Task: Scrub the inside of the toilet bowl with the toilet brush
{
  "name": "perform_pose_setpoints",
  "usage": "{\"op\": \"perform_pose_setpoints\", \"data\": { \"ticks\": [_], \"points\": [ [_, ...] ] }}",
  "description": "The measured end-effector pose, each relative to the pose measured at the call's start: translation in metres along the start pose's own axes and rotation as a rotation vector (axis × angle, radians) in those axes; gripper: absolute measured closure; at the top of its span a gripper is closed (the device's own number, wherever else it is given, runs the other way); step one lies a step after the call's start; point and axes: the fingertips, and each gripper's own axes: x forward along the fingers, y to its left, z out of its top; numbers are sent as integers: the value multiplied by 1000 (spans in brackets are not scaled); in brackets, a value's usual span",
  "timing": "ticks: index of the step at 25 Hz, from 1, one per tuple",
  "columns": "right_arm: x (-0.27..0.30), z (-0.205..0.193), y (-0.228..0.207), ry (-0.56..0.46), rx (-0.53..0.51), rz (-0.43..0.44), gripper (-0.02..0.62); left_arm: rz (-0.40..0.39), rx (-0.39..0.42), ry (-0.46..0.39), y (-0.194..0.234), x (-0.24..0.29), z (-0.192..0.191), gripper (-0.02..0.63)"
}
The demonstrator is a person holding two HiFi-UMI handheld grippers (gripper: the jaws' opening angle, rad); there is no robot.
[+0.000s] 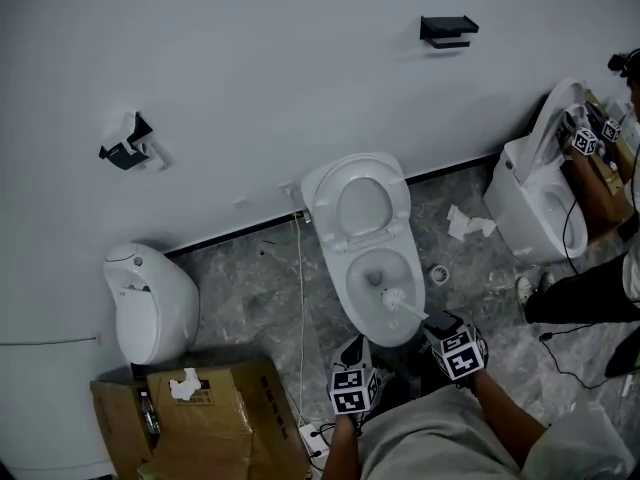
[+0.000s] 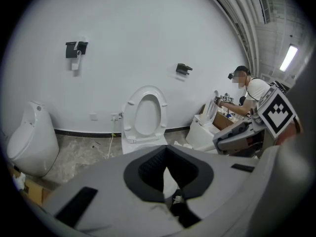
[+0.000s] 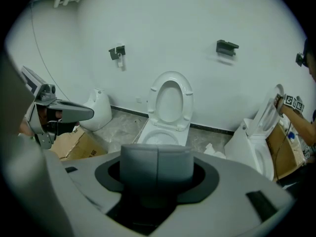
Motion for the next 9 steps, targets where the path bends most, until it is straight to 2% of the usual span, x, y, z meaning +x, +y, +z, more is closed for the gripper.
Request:
{"op": "perform_pose_setpoints", "data": {
  "ticks": [9],
  "points": [
    [-9, 0, 3, -21, -15, 2, 336, 53, -31, 9, 5, -8, -11, 580]
  ]
}}
